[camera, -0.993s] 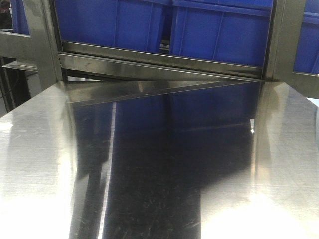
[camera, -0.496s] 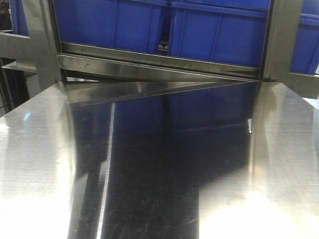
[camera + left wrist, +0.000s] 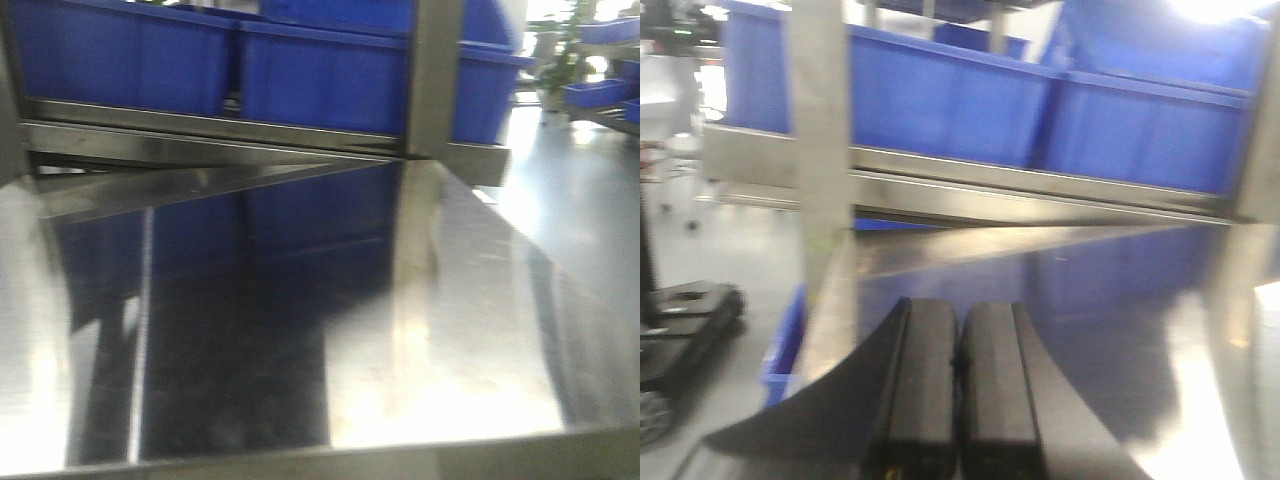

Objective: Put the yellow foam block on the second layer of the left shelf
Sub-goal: 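Drive the base away from the table holding the cube in the right gripper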

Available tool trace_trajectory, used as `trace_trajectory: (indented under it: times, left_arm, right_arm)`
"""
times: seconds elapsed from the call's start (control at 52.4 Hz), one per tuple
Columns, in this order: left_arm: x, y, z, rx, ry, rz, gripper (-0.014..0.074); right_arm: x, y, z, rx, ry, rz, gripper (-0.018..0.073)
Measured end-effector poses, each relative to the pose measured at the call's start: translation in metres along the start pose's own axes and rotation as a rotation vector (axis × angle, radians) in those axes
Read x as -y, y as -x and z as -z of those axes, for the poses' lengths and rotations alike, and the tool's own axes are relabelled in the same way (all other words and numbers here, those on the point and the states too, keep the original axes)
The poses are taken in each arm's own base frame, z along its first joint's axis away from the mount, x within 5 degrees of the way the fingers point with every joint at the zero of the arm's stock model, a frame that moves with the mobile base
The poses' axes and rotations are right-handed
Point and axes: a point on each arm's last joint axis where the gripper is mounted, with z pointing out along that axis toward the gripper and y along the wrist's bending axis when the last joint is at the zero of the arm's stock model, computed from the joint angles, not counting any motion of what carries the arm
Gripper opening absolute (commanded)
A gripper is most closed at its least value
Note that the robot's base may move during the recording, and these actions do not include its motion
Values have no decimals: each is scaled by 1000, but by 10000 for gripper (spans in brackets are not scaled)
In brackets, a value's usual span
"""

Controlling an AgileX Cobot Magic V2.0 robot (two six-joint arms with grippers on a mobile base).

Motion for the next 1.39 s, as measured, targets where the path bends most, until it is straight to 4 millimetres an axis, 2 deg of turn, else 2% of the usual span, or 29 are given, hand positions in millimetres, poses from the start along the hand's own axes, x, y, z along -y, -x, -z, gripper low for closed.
trace_trajectory:
  times: [1.394]
  left_arm:
    - [0,0,0,0,0,0,136]
  right_arm:
    - [0,0,0,0,0,1,298]
